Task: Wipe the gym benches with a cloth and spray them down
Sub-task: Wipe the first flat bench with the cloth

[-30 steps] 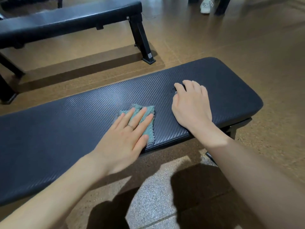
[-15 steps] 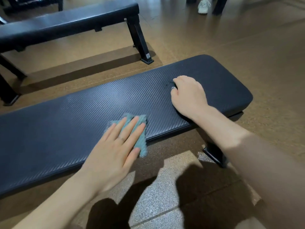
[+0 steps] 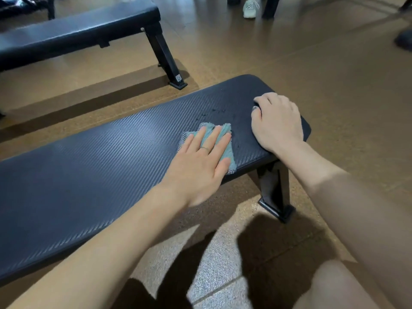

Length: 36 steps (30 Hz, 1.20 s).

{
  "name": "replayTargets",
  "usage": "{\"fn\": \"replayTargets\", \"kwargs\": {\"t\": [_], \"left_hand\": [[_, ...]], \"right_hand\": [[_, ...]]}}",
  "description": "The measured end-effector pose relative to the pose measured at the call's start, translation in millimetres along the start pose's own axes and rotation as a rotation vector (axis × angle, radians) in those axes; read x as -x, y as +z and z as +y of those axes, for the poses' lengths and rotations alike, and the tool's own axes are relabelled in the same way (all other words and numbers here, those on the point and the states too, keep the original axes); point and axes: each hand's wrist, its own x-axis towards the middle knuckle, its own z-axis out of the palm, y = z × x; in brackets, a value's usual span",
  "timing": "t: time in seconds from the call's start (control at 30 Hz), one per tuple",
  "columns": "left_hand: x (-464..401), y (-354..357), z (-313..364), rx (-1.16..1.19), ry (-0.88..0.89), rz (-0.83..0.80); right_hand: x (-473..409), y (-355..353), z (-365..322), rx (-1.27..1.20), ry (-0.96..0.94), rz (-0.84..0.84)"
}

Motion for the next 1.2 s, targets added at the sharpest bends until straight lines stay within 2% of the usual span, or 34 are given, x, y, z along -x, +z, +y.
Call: {"fn": "replayTargets", "kwargs": {"t": [0.1, 0.2, 0.47, 0.63, 0.7, 0.77, 0.87, 1.07, 1.2], "left_hand": [[63, 7, -15, -0.087, 0.050, 0.032], [88, 13, -29, -0.166, 0.054, 0.053], [-8, 9, 22, -0.139, 0.077, 0.100], [29, 11, -3, -0.167, 0.153, 0.075], [56, 12, -25, -0.165, 0.146, 0.061], [69, 12, -33, -0.178, 0.119, 0.034], [51, 10, -20, -0.192, 0.100, 0.045], [-48, 2, 49, -0.137, 0.155, 0.068], [-56, 1, 60, -0.128, 0.175, 0.060]], "right_hand": [[2, 2, 1, -0.011, -0.013, 0.015], [1, 3, -1, -0.010, -0.013, 0.029], [1, 0, -4, -0.020, 0.014, 0.001], [-5, -7, 8, -0.110, -0.015, -0.091], [-5, -12, 15, -0.084, 0.039, -0.115], [0, -17, 25, -0.072, 0.177, -0.178], [6, -21, 31, -0.208, 0.305, -0.275], [8, -23, 36, -0.331, 0.351, -0.176], [9, -22, 45, -0.486, 0.437, -0.161]]}}
